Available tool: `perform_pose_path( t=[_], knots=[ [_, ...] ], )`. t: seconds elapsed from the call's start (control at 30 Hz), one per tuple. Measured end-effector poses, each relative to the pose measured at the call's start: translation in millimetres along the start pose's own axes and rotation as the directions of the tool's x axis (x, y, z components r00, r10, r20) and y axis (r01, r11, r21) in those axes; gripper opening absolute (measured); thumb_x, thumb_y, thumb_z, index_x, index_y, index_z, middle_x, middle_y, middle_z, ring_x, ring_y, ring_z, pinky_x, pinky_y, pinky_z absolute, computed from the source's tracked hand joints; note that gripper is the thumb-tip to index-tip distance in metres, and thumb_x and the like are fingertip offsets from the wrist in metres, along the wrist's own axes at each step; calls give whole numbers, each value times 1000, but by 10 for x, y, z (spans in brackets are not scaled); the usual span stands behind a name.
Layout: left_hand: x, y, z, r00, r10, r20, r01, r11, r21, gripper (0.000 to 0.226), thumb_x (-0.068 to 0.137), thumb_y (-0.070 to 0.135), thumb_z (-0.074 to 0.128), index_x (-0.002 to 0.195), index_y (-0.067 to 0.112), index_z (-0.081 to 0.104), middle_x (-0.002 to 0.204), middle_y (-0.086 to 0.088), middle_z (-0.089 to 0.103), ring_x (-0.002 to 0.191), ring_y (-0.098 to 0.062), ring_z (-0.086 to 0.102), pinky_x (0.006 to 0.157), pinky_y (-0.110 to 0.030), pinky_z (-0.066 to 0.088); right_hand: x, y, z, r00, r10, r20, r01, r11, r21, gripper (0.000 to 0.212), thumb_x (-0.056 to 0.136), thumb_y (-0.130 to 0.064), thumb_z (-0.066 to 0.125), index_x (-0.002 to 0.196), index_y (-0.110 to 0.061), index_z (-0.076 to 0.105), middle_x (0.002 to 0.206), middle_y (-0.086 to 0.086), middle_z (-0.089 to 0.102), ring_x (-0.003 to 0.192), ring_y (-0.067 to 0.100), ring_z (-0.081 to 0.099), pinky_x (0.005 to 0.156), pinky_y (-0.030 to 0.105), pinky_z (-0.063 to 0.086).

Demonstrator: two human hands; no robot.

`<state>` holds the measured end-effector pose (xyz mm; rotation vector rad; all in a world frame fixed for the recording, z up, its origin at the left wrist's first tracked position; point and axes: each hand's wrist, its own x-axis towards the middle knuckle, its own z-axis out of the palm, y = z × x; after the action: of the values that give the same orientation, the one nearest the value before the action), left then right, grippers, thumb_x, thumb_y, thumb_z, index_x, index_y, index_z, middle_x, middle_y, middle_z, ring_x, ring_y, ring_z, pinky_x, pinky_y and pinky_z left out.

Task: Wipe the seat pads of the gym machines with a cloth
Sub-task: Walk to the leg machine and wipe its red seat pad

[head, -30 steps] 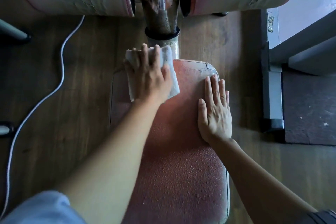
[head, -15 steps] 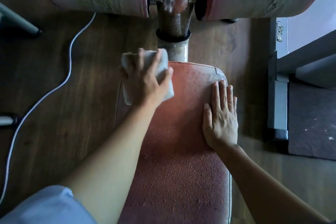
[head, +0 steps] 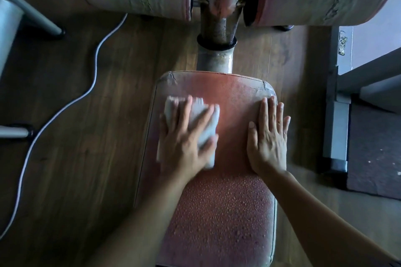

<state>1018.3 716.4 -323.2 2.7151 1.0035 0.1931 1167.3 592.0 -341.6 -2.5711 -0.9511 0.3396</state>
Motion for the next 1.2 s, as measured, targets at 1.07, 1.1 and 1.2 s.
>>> perform_pose_path(
  t=[1.07,1.1,1.2],
  knots=[
    [-1273,-41,-149,913,-403,-59,406,911,74,59,85,51,50,141,34,45,153,-13,34,138,-41,31,108,-53,30,-1291,-86,94,969,-227,98,236,967,-93,65,96,-41,28,151,-7,19,159,10,11,148,26,3,120,42,1],
    [-1365,59,-124,949,-312,-52,316,944,91,59,85,52,49,141,34,45,153,-12,34,138,-39,31,108,-53,29,-1326,-90,103,970,-223,94,232,969,-90,65,96,-41,28,151,-6,19,159,11,12,148,26,3,120,42,1],
    [-1925,100,-169,999,-32,-6,32,998,45,56,86,55,47,138,37,49,152,-7,37,142,-32,29,108,-55,30,-1445,-81,111,971,-219,93,229,968,-107,65,96,-41,27,151,-6,20,159,11,13,148,26,5,120,42,2]
  ],
)
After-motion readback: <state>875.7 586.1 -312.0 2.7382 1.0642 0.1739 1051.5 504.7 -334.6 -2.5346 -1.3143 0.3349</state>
